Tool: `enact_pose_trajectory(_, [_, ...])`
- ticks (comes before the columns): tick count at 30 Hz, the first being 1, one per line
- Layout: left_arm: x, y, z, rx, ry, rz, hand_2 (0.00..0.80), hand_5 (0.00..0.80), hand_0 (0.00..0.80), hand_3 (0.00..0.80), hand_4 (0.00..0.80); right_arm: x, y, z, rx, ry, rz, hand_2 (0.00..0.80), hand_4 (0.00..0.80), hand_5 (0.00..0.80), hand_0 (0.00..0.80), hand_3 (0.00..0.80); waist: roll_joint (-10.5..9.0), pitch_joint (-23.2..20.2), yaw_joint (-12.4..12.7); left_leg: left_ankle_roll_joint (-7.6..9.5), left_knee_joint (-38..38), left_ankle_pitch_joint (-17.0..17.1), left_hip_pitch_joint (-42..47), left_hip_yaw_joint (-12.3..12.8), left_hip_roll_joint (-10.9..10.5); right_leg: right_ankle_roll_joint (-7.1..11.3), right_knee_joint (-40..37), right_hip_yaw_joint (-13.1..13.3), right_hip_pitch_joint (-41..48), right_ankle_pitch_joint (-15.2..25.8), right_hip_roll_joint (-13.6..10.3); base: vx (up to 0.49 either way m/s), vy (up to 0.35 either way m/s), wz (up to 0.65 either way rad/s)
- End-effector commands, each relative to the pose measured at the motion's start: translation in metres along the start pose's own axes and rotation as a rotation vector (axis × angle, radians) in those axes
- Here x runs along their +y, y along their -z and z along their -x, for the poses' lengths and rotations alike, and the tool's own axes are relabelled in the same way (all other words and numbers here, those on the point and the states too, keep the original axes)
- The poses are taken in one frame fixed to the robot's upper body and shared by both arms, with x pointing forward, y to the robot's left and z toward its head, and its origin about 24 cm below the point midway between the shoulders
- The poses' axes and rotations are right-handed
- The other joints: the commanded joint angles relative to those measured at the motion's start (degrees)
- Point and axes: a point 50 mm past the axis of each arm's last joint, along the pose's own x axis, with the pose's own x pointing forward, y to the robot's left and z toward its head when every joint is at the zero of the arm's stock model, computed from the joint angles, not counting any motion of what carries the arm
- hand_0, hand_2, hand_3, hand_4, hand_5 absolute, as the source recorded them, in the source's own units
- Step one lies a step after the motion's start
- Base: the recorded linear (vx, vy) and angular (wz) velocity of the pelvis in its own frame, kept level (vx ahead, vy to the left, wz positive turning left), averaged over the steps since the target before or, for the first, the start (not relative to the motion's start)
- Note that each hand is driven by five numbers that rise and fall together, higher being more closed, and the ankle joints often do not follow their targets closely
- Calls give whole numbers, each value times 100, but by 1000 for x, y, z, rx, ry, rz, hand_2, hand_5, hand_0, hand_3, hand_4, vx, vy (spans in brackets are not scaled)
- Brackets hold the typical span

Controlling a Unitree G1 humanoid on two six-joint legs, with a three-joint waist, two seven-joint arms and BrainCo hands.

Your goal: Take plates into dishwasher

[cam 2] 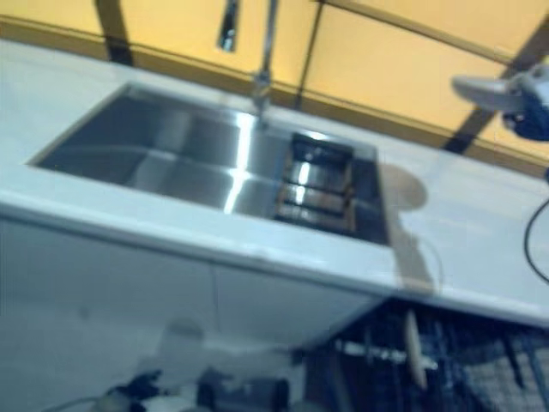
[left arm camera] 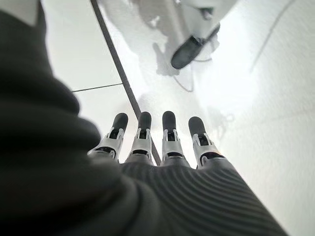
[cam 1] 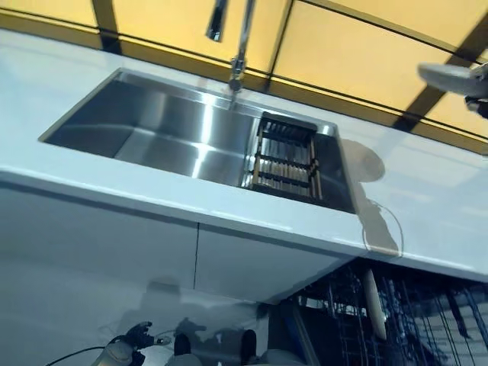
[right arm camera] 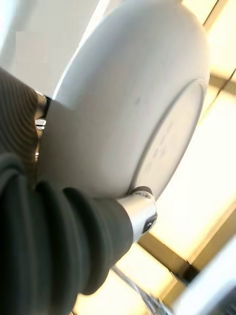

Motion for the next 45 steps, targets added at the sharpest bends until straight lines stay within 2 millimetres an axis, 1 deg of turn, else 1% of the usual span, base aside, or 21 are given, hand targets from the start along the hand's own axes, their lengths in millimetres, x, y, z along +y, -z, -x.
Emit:
enact_pose_trajectory(1, [17, -2, 0, 4, -37, -24, 0, 0, 0, 0, 0, -42, 14, -8, 106, 201, -97, 800, 800, 800, 800, 800, 30, 3, 17, 110, 78, -783, 194, -54, -251, -146, 1044, 63, -112, 1196, -862, -120, -9, -95])
enact_pose_trajectory(3, [16, -3, -1, 8, -32, -25, 0, 0, 0, 0, 0, -41, 13, -7, 118, 216, -153, 800, 800, 800, 800, 800, 77, -47, 27, 110, 69, -724, 117, 168, -178, -153, 1103, -54, 110, 1166, -1044, -125, -33, -71])
enact_pose_trajectory(4, [17, -4, -1, 6, -34, -23, 0, 0, 0, 0, 0, -41, 14, -6, 119, 215, -155, 800, 800, 800, 800, 800, 79, -50, 34, 109, 70, -720, 113, 186, -174, -152, 1108, -56, 123, 1164, -1057, -79, -75, -67])
enact_pose_trajectory(5, [16, -5, -1, 6, -27, -37, 0, 0, 0, 0, 0, -37, 14, -5, 132, 208, -181, 800, 800, 800, 800, 800, 134, -106, 11, 64, 59, -780, 81, 252, -97, -59, 1148, -17, 352, 1086, -1192, -90, -113, -67])
enact_pose_trajectory(6, [17, -7, -2, -1, -26, -46, 0, 0, 0, 0, 0, -35, 16, -4, 151, 211, -204, 800, 800, 800, 800, 800, 141, -132, -6, 51, 62, -721, -5, 370, -41, -34, 1106, 10, 491, 1088, -1278, -130, -153, -78])
enact_pose_trajectory(7, [17, -10, -3, -8, -26, -52, 0, 0, 0, 0, 0, -33, 17, -3, 165, 208, -219, 800, 800, 800, 800, 800, 143, -145, -29, 46, 65, -692, -58, 430, -13, -19, 1065, 32, 558, 1092, -1315, -115, -107, -67])
enact_pose_trajectory(8, [18, -10, -3, -8, -26, -53, 0, 0, 0, 0, 0, -33, 17, -3, 166, 207, -219, 800, 800, 800, 800, 800, 141, -146, -22, 45, 64, -692, -58, 435, -13, -18, 1060, 36, 557, 1096, -1315, -157, -183, -88])
enact_pose_trajectory(9, [19, -18, -4, -29, -28, -63, 0, 0, 0, 0, 0, -25, 18, 1, 190, 212, -261, 800, 800, 800, 800, 800, 134, -163, -106, 16, 64, -638, -137, 585, 76, 14, 891, 37, 643, 1127, -1350, -154, -211, -108])
enact_pose_trajectory(11, [21, -24, -4, -47, -33, -68, 0, 0, 0, 0, 0, -19, 18, 6, 209, 212, -309, 800, 800, 800, 800, 800, 112, -155, -160, -24, 61, -604, -142, 720, 155, 38, 706, -38, 650, 1133, -1323, -157, -254, -103])
enact_pose_trajectory(12, [24, -28, -5, -58, -43, -62, 0, 0, 0, 0, 0, -14, 17, 10, 214, 217, -353, 800, 800, 800, 800, 800, 87, -133, -216, -68, 58, -578, -122, 836, 227, 53, 554, -98, 600, 1143, -1261, -124, -256, -64])
enact_pose_trajectory(13, [25, -30, -5, -65, -49, -59, 0, 0, 0, 0, 0, -10, 15, 14, 216, 218, -388, 800, 800, 800, 800, 800, 75, -109, -273, -105, 56, -564, -96, 897, 276, 58, 430, -124, 539, 1114, -1186, -131, -283, -70])
enact_pose_trajectory(16, [31, -39, -5, -87, -72, -43, 0, 0, 0, 0, 0, 3, 11, 26, 228, 215, -467, 800, 800, 800, 800, 800, 37, -4, -412, -171, 44, -556, -11, 1019, 378, 46, 363, -178, 264, 1040, -976, -86, -295, -90])
enact_pose_trajectory(20, [30, -54, -5, -148, -86, -40, 0, 0, 0, 0, 0, 13, 8, 40, 247, 222, -539, 800, 800, 800, 800, 800, 53, 169, -508, -237, 79, -446, -73, 941, 498, -42, 385, -7, 168, 705, -754, -94, -333, -61])
enact_pose_trajectory(24, [21, -76, -5, -241, -60, -47, 0, 0, 0, 0, 0, 23, -3, 41, 270, 232, -640, 800, 800, 800, 800, 800, 200, 336, -513, -364, 99, -305, -204, 795, 598, -159, 451, 119, 149, 341, -571, -81, -273, -22])
enact_pose_trajectory(28, [6, -89, -5, -295, -36, -39, 0, 0, 0, 0, 0, 32, -18, 35, 277, 223, -728, 800, 800, 800, 800, 800, 339, 475, -476, -531, 184, -180, -352, 606, 701, -376, 526, 123, 137, 121, -476, -59, -207, 8])
enact_pose_trajectory(31, [-3, -101, -5, -330, -24, -28, 0, 0, 0, 0, 0, 37, -36, 25, 251, 215, -797, 800, 800, 800, 800, 800, 494, 634, -482, -659, 241, -75, -466, 463, 781, -556, 647, 95, 8, -7, -426, -142, -174, 7])
enact_pose_trajectory(32, [-4, -106, -5, -338, -22, -25, 0, 0, 0, 0, 0, 38, -41, 22, 241, 209, -811, 800, 800, 800, 800, 800, 535, 694, -489, -629, 263, 50, -544, 513, 821, -638, 683, 40, -86, 54, -410, -207, -174, 6])
enact_pose_trajectory(35, [-8, -114, -5, -356, -13, -24, 0, 0, 0, 0, 0, 44, -59, 15, 209, 197, -846, 800, 800, 800, 800, 800, 691, 807, -516, -674, 193, 123, -569, 457, 824, -708, 799, -15, -208, -15, -420, -134, -113, 12])
enact_pose_trajectory(38, [-10, -117, -5, -359, -6, -29, 0, 0, 0, 0, 0, 50, -74, 10, 186, 185, -885, 800, 800, 800, 800, 800, 808, 862, -551, -704, 130, 156, -532, 435, 804, -748, 918, -64, -315, -67, -465, -81, -95, 13])
enact_pose_trajectory(41, [-12, -120, -5, -366, 5, -25, 0, 0, 0, 0, 0, 52, -83, 4, 170, 170, -907, 800, 800, 800, 800, 800, 960, 890, -585, -743, 110, 164, -493, 406, 776, -782, 1061, -89, -435, -135, -523, -55, -36, 6])
enact_pose_trajectory(45, [-15, -123, -5, -373, 16, -17, 0, 0, 0, 0, 0, 53, -91, -5, 145, 145, -892, 800, 800, 800, 800, 800, 1152, 911, -636, -777, 73, 184, -471, 402, 734, -808, 1202, -60, -592, -189, -578, -45, 19, 2])
